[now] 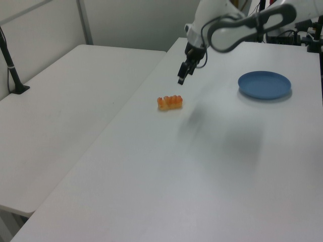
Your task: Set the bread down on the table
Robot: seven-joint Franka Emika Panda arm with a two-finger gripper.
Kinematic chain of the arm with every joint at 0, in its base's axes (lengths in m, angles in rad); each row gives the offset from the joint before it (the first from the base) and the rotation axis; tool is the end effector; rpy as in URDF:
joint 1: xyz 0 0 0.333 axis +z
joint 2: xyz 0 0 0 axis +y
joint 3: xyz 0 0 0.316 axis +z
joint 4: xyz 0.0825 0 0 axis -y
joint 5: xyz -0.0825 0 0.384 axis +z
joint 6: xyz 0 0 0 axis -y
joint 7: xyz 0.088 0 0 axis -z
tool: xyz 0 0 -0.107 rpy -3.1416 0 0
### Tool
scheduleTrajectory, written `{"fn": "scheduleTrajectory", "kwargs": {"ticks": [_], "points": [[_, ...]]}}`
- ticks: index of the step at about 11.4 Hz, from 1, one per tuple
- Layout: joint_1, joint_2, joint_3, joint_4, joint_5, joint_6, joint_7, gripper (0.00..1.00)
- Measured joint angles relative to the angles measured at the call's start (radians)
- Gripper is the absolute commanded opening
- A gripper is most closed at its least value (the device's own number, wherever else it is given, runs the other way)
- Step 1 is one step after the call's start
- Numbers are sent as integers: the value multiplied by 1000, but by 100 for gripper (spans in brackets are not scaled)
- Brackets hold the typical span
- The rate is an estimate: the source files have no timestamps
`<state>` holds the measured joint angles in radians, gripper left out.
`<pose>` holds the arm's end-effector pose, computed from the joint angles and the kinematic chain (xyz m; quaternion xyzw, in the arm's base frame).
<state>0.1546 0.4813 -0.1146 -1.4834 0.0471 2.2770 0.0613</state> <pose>0.7207 0.0445 0.4307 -0.9875 0.0123 -0.1572 0.0029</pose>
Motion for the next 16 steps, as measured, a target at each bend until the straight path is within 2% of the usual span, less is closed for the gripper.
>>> {"fn": "scheduleTrajectory", "kwargs": {"ticks": [3, 5, 9, 11, 13, 16], "points": [[-8, -144, 0, -5, -27, -308, -1, 100], [-7, -236, 0, -37, -57, -427, -1, 100], [-6, -443, 0, -196, -64, -518, -64, 100], [-7, -516, 0, -221, -64, -600, -74, 100], [-7, -558, -3, -230, -65, -644, -74, 100], [-25, -568, -6, -231, -65, -646, -76, 100]]}}
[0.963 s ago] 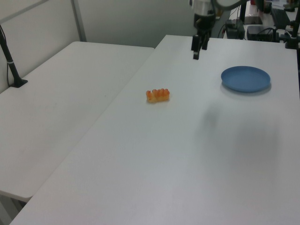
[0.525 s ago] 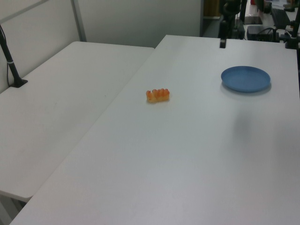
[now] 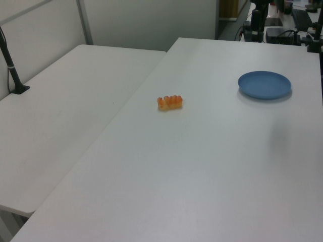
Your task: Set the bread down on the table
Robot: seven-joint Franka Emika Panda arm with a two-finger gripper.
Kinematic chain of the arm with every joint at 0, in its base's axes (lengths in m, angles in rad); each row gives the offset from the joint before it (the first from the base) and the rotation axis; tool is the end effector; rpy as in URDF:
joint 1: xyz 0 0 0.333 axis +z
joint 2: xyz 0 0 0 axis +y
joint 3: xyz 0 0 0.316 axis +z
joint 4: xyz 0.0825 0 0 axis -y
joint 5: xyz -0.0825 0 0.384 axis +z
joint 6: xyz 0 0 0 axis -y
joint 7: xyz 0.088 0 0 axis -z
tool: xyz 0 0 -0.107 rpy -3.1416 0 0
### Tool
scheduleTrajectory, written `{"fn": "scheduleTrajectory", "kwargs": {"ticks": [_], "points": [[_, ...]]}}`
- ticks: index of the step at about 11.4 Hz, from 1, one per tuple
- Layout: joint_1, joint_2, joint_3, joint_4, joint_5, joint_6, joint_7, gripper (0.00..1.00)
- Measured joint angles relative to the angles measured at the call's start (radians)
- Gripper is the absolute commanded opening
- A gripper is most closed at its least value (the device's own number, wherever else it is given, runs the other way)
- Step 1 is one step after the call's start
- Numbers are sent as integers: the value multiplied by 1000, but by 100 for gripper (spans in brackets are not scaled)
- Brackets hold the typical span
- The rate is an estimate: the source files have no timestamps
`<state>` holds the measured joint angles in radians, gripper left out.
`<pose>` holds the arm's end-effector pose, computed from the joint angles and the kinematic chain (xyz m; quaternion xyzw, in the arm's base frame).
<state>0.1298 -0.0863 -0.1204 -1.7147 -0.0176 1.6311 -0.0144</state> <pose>0.5315 0.0006 0.6081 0.9999 0.0126 0.0010 0.0036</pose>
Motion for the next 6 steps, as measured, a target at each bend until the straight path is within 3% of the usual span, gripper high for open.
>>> {"fn": "scheduleTrajectory", "kwargs": {"ticks": [6], "points": [[-57, 21, 6, 1, 1, 0, -65, 100]]}}
